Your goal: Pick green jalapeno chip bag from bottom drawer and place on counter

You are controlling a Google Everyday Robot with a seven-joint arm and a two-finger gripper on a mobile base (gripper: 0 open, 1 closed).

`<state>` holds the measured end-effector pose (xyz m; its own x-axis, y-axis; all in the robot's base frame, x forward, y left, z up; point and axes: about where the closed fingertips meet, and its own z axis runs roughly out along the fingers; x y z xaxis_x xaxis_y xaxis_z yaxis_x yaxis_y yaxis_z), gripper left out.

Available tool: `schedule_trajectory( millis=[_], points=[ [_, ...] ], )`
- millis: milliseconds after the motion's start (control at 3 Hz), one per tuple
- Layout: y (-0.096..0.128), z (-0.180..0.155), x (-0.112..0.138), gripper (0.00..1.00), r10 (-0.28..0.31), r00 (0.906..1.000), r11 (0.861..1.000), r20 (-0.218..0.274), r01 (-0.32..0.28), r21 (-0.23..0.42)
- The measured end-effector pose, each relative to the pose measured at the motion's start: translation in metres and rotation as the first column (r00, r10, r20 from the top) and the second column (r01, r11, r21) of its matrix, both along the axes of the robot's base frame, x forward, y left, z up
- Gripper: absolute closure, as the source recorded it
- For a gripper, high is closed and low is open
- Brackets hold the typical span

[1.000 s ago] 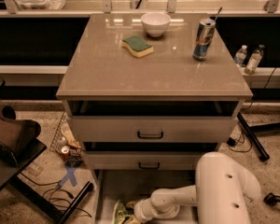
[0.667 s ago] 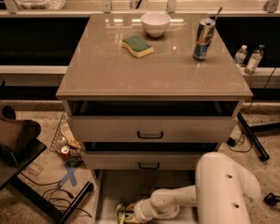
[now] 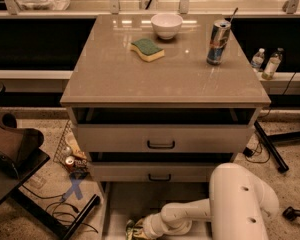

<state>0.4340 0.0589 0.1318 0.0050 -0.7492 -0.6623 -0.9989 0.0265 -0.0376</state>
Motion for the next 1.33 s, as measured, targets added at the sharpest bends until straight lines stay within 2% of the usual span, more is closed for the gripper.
schedule_trajectory(
  millis=[333,667,1000,1333],
  points=[
    [-0.002,0.025,-0.008,1.0,-0.01,0.9987,1.0,0.05,0.009,0.017],
    [-0.024,0.082,-0.013,1.0,-0.063,0.9923,0.997,0.107,0.059,0.04],
    [-0.057,0.139,-0.005,1.0,-0.142,0.9827,0.988,0.119,0.133,0.079],
    [-0.08,0.186,0.015,1.0,-0.161,0.9842,0.98,0.075,0.15,0.127]
  ],
)
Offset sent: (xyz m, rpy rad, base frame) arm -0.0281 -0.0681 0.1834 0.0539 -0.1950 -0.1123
